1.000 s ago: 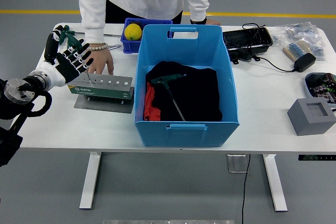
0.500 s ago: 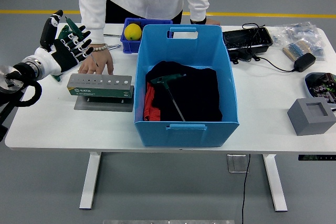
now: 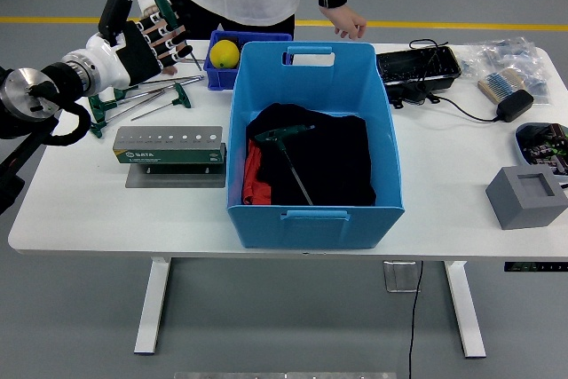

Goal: Lift tool from toolbox,place it in box,lift tool from toolbox,place it in box

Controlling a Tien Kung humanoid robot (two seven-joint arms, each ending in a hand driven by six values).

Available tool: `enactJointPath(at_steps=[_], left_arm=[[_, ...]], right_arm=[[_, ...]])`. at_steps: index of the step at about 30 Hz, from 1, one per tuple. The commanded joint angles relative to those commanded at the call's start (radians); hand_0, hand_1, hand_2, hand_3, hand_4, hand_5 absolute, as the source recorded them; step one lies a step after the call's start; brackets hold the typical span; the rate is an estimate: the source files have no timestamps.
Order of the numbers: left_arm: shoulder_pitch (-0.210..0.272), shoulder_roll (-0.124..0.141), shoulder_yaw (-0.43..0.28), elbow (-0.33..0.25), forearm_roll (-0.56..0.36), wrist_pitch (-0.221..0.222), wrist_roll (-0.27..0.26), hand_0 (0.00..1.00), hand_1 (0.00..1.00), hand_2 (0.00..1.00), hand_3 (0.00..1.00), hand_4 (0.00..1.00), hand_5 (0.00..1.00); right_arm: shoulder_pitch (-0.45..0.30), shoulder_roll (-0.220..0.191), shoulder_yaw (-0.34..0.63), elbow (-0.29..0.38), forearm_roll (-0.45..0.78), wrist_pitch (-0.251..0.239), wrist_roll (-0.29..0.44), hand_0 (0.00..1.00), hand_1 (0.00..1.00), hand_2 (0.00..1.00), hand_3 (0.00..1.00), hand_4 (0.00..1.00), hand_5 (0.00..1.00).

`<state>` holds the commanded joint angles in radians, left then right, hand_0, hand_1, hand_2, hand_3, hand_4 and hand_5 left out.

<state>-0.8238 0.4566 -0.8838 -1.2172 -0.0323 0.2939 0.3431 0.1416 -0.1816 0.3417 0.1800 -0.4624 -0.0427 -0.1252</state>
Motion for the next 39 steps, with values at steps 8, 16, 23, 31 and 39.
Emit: enactJointPath(at_steps=[8, 16, 23, 31, 39], left_arm=[[-0.121, -0.069, 0.229, 0.114, 0.189, -0.106, 0.03, 0.346, 0.443, 0.57, 0.687, 0.824, 0.83], [-0.156, -0.143, 0.402, 0.185, 0.422, -0.225, 0.051, 0.363, 0.474, 0.593, 0.694, 0.824, 0.835], [-0.184, -0.203, 0.477, 0.188, 0.662, -0.293, 0.005, 0.379, 0.487, 0.603, 0.707, 0.823, 0.833], [-0.193, -0.238, 0.526, 0.152, 0.919, -0.339, -0.058, 0.414, 0.521, 0.637, 0.728, 0.82, 0.83], [-0.178, -0.242, 0.54, 0.114, 1.253, -0.412, -0.115, 0.459, 0.559, 0.67, 0.742, 0.833, 0.84]], right_arm=[[0.013, -0.007, 0.003, 0.0, -0.013, 0.005, -0.001, 0.729, 0.72, 0.776, 0.619, 0.873, 0.693], [0.023, -0.013, 0.031, 0.0, -0.046, 0.011, -0.005, 0.729, 0.719, 0.775, 0.617, 0.873, 0.692], [0.031, -0.017, 0.057, 0.0, -0.08, 0.014, -0.009, 0.726, 0.717, 0.772, 0.616, 0.873, 0.694], [0.035, -0.02, 0.074, 0.0, -0.099, 0.014, -0.011, 0.724, 0.716, 0.77, 0.611, 0.872, 0.692], [0.035, -0.02, 0.117, 0.0, -0.136, 0.021, -0.017, 0.722, 0.716, 0.77, 0.61, 0.871, 0.691]])
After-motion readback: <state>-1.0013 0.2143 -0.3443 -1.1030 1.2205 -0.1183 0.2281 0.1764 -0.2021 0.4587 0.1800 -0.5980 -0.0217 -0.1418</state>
